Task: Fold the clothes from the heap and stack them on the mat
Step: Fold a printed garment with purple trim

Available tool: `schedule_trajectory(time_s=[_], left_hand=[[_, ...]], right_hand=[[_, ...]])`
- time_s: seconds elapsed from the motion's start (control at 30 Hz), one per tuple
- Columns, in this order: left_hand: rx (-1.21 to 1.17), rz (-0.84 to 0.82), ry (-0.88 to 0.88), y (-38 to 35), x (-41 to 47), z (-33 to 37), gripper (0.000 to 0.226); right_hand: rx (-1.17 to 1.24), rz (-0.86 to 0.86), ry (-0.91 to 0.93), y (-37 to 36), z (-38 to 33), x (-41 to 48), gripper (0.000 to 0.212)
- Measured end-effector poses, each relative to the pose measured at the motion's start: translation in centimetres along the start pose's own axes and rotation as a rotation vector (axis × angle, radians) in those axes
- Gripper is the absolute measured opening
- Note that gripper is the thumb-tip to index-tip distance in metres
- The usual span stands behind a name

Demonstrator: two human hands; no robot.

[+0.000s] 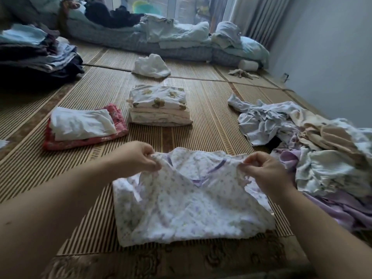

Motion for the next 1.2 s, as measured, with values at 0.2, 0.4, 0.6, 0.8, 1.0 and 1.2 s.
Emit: schedule_trajectory(time_s=[0.2, 0.4, 0.6, 0.8, 1.0, 1.2], left_hand=[[-0.268, 0.296, -0.135, 3.0, -0.5, 0.2, 0.016], [0.017, 0.299, 0.04, 0.7, 0.9, -1.5, 0.038], [0.669, -0.14, -0.191, -5.6, 1.3, 0.3, 0.072], [0.81, -0.313, 0.056, -7.7, 0.5, -3.1, 0.087], [0.946, -0.301, 0.248, -8.6, -3.0, -0.9, 0.099], [0.967, -0.343, 0.092, -12.8, -5.3, 3.9, 0.097]], right_hand=[[0.001, 0.21, -0.023, 1.8, -1.2, 2.4, 0.017], [-0.347, 0.026, -0.31, -2.5, 0.4, 4.3, 0.029], [-0.454, -0.221, -0.275, -9.9, -0.2, -2.9, 0.055], [-0.685, -0.32, -0.556, -14.9, 4.9, -3.5, 0.092], [-0.95, -0.601, -0.189, -15.7, 4.7, 3.1, 0.1], [-1.232, -0.911, 0.194, -15.8, 2.8, 6.6, 0.081]])
Point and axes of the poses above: each hand's wrist, its own x-axis towards the middle knuckle, its own y-axis out of the back of the hand, z = x × y, the point moved 10 cm from there along x, towards the middle knuckle, and after that the axes turned 15 degrees about -z, right-handed, at the moved point
